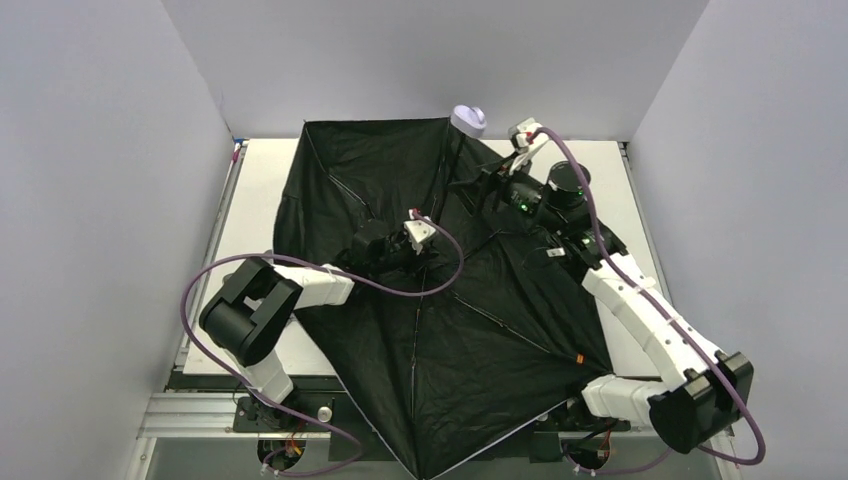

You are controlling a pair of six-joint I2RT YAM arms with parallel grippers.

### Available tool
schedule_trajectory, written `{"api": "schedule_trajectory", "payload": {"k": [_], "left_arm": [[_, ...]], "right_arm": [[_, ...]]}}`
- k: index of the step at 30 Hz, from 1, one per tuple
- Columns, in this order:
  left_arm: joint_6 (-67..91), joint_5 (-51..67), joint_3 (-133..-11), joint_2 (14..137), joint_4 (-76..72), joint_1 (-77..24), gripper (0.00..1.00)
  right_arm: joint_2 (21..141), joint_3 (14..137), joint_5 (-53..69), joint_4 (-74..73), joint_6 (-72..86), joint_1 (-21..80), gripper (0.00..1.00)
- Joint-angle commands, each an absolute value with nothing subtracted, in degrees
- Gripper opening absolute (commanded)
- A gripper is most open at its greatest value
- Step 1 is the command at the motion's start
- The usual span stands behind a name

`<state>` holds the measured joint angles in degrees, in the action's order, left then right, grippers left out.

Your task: Open the umbrella

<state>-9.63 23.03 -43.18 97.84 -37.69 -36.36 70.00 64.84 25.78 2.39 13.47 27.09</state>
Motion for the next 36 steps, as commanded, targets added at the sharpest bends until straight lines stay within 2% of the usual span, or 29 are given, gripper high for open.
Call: {"api": "schedule_trajectory", "payload": {"k": [1, 7, 12, 17, 21, 26, 29, 31, 36], "left_arm": [[-10.5, 21.2, -45.5, 98.4, -35.2, -35.3, 0.00], [-8.5, 18.6, -55.8, 91.7, -25.6, -34.7, 0.00], [-12.9, 17.4, -66.9, 85.8, -17.4, -33.6, 0.00], [-25.1, 20.5, -74.3, 82.9, -11.0, -31.5, 0.00], [-38.2, 22.1, -78.8, 81.0, -6.8, -29.9, 0.00], [-54.3, 17.9, -75.4, 77.6, -14.6, -28.7, 0.00], [-60.9, 14.1, -69.1, 76.5, -30.5, -28.7, 0.00], [-63.7, 12.1, -67.5, 76.8, -35.9, -28.4, 0.00], [-70.8, 17.1, -64.0, 78.2, -49.3, -24.9, 0.00]], "right_arm": [[65.4, 66.8, 22.2, -1.4, 13.2, 24.6, 0.73], [62.1, 67.0, 10.6, -8.9, 11.4, 20.4, 0.81], [56.8, 65.4, 8.0, -11.8, 5.3, 16.9, 0.90], [56.3, 67.1, 3.5, -15.4, 4.5, 11.9, 0.88], [58.5, 69.8, 7.2, -18.2, 8.9, 6.2, 0.88], [60.2, 71.6, 17.2, -17.8, 12.8, 4.5, 0.86], [61.3, 71.9, 21.8, -16.8, 14.8, 4.7, 0.84], [62.3, 72.4, 25.3, -16.5, 16.3, 5.1, 0.82], [64.4, 75.3, 32.2, -16.5, 20.2, 8.1, 0.79]]}}
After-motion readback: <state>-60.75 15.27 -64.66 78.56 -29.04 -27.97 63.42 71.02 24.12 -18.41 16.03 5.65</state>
